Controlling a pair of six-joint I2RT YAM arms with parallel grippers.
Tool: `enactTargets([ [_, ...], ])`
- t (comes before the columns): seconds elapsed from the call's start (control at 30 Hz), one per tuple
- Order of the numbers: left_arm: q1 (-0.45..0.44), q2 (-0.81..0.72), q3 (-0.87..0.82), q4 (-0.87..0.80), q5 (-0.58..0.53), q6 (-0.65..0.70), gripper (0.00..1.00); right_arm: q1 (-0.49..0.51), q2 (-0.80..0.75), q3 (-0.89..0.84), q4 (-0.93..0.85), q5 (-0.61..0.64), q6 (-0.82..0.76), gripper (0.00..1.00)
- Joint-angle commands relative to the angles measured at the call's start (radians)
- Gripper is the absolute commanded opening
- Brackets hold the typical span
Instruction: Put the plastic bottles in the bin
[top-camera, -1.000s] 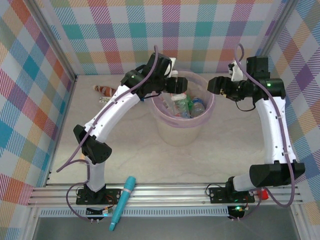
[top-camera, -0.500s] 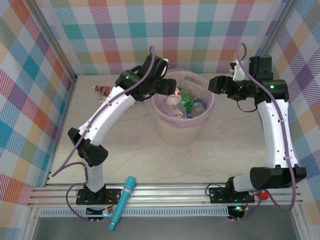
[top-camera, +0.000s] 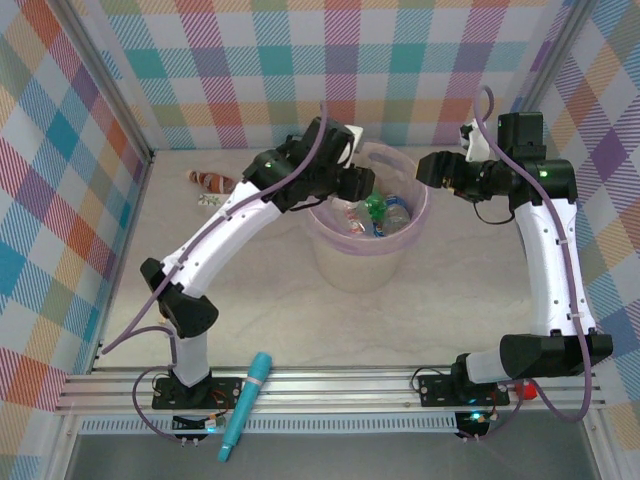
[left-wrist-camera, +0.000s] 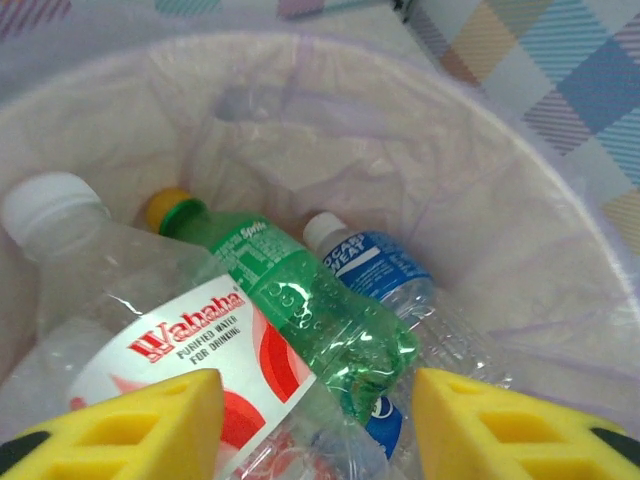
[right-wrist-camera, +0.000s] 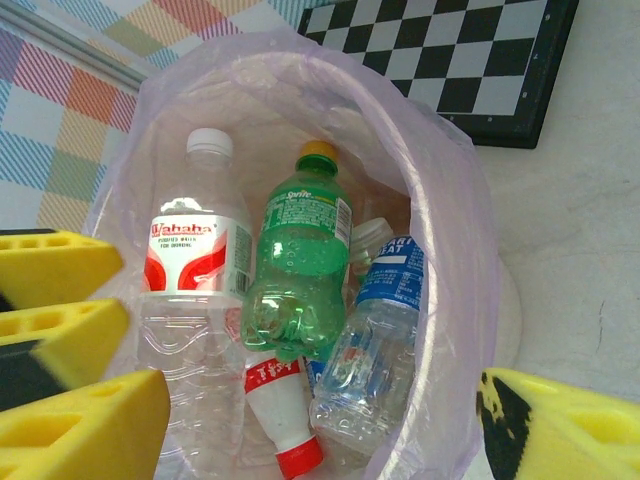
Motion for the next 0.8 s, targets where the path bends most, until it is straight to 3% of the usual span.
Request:
enactTargets([
  [0.0, -0.004, 0.015, -0.053, -0.049, -0.012, 0.009, 0.47, -0.002, -0.002, -0.022, 0.002, -0.024, 0.005, 0.80],
  [0.2, 0.005, -0.079, -0.268, 0.064, 0.013, -0.050, 0.42, -0.002, -0.006, -0.042, 0.015, -0.026, 0.011, 0.80],
  [0.37, 0.008, -0.100, -0.242, 0.074, 0.011, -0.059, 0.42, -0.002, -0.004, -0.032, 0.019, -0.036, 0.014, 0.80],
  [0.6, 0.021, -0.134, -0.170, 0.099, 0.019, -0.055, 0.57, -0.003, -0.012, -0.038, 0.025, -0.044, 0.021, 0.80],
  [0.77, 0.054, -0.174, -0.140, 0.075, 0.001, -0.043, 0.62, -0.003, -0.015, -0.038, 0.026, -0.046, 0.018, 0.80],
])
